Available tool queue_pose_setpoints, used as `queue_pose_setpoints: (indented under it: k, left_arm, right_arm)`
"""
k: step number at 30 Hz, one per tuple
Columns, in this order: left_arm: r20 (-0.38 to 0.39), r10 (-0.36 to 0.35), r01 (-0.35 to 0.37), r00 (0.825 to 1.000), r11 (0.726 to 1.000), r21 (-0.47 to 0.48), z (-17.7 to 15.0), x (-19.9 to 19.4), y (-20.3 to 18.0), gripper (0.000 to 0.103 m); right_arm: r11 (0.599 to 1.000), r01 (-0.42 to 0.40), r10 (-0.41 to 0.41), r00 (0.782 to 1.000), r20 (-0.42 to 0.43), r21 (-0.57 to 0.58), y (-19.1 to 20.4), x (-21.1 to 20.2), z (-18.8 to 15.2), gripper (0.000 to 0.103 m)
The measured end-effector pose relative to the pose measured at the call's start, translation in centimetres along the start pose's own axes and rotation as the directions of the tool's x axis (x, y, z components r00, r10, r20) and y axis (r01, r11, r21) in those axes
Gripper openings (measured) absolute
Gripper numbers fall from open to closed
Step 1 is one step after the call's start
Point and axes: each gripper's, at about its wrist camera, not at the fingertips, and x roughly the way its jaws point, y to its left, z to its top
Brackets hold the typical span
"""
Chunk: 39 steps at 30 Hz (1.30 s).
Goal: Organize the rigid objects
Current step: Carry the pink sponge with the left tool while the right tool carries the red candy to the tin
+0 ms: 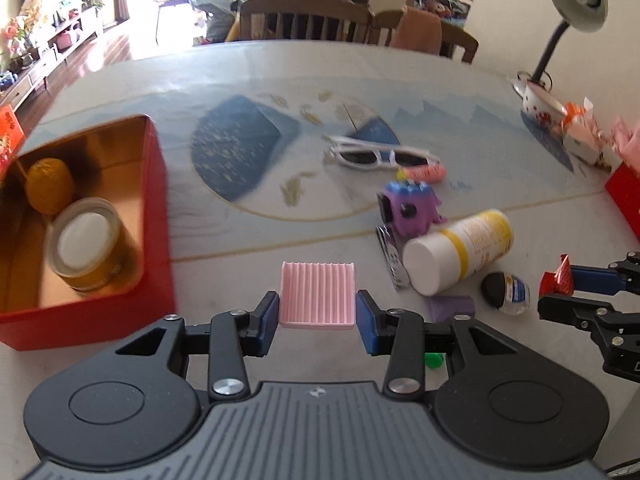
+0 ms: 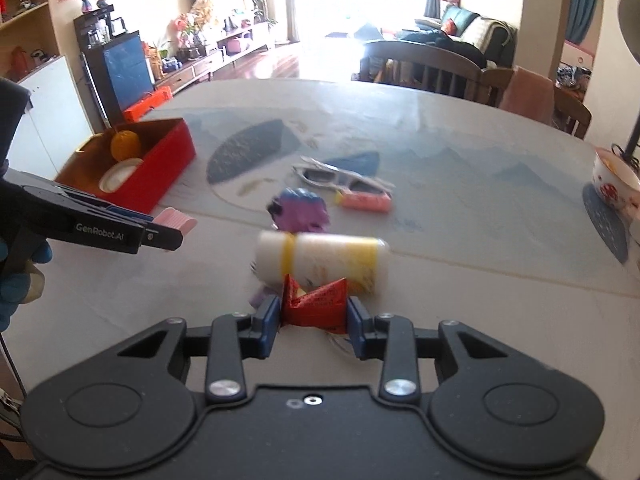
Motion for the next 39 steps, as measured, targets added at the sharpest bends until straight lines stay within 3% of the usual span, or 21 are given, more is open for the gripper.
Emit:
queue_pose_setpoints:
  k: [12,25,30,39]
  left_arm:
    - [0.076,0.062,-0.056,0.995,0.995,-0.084,1.4,-4.4,6.2,0.040]
    - [0.143,0.086,-0.071,0.986,0.992,-0.104,2.5,-7.8,13.4,0.040]
    - [0.160,0.117,-0.098,0.980,0.987,-0.126,3.4,-7.8,16.8,0.040]
    - [0.134,0.113,-0.097,0.984,0.988,-0.119,4.1,-4.7,20.8,0.040]
  right_arm:
    - [0.994,-0.067,0.071,0.996,0.050,-0.082,5.6,1.4,5.2,0.035]
    - [0.983,-0.120,0.131,0.988,0.077,-0.138,12.3,4.1,9.9,0.035]
    - [0.977,-0.132,0.144,0.987,0.065,-0.166,15.0,5.8,11.9,0.035]
    - [0.960,-0.141,0.152,0.988,0.028,-0.241,19.8,10.8,15.8,0.036]
